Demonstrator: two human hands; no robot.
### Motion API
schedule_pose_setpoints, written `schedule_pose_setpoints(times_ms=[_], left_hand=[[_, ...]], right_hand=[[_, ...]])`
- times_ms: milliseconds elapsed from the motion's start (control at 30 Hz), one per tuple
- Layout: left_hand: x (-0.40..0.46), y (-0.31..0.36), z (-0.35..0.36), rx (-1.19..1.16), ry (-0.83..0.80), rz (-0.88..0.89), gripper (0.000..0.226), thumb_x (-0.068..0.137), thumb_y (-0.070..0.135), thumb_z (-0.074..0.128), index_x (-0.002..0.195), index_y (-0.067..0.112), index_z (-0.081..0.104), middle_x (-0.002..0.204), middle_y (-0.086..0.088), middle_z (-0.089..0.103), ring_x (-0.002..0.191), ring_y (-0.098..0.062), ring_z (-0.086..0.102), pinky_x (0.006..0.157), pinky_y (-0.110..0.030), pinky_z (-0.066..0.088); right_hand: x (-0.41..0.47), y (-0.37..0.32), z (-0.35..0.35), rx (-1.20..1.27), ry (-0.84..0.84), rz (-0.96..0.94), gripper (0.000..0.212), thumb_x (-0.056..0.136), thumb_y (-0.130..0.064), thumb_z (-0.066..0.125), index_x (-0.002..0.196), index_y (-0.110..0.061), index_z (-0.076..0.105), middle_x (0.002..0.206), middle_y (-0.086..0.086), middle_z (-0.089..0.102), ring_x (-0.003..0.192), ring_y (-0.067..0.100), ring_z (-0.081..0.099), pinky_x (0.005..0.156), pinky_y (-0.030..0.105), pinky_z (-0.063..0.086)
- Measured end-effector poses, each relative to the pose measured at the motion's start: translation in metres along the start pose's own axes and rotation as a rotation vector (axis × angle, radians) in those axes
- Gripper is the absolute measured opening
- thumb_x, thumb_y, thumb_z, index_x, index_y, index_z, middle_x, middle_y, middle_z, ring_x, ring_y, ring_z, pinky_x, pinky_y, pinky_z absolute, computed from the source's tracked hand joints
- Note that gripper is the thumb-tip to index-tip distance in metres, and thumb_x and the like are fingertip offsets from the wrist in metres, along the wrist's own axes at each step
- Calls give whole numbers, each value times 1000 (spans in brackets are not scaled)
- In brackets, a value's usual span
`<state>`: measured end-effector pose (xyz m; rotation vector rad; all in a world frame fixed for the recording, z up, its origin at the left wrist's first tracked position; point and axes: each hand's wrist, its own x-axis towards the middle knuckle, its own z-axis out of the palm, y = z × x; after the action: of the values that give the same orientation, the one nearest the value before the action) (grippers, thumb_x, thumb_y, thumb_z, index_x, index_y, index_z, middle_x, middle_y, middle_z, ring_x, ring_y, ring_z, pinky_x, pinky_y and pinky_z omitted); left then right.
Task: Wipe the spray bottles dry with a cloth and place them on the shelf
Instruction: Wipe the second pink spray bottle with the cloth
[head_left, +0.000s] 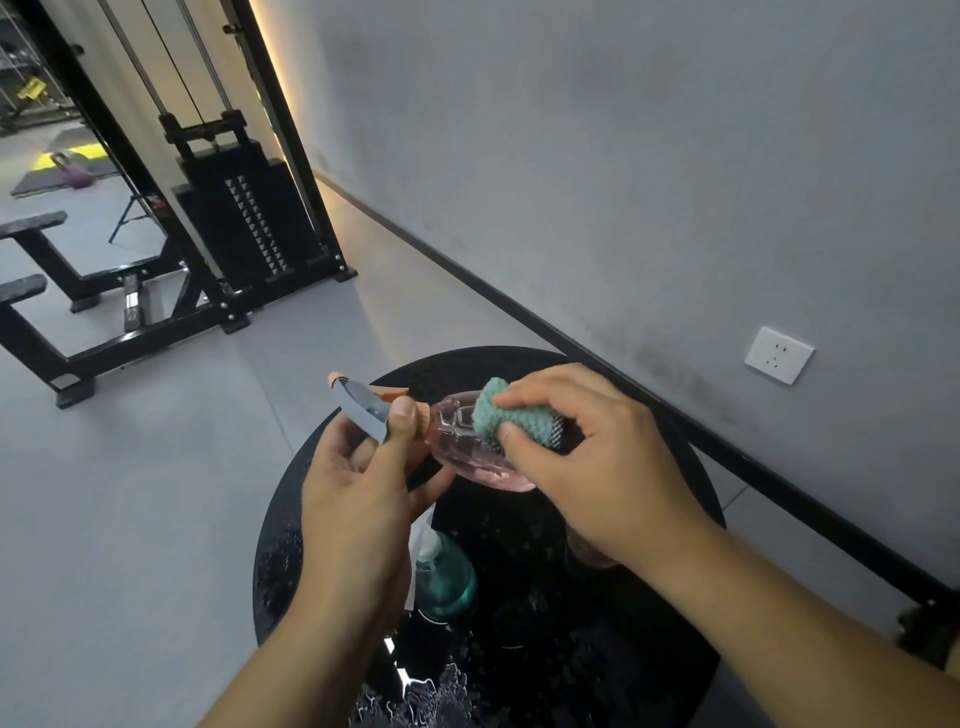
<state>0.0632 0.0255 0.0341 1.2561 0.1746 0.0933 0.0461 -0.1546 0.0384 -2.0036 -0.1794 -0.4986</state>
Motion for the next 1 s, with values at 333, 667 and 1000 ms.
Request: schedule_pose_setpoints(times_ms=[333,667,1000], left_hand=[[6,4,-4,-107,29,9,19,107,25,63,120,13,67,120,-12,78,113,-23,77,94,-45,65],[8,-1,-7,-127,-3,-27,11,108,25,59,110,16,66,108,-6,78,111,-25,77,93,-50,65],[4,-5,-7,-32,-92,49,12,106,20,60,97,18,68,106,-7,78,103,-18,77,93,-49,62]], right_hand=[[3,7,-3,158,77,193,18,86,-27,82,100,-37,78,105,-19,72,98,2,69,85,28,59],[1,9,1,-34,101,60,22,91,-17,78,109,-28,78,109,-21,67,107,-3,63,83,5,49],[6,0,4,-91,-64,26,20,96,-21,69,113,-29,74,113,-23,62,108,-9,58,81,5,49]])
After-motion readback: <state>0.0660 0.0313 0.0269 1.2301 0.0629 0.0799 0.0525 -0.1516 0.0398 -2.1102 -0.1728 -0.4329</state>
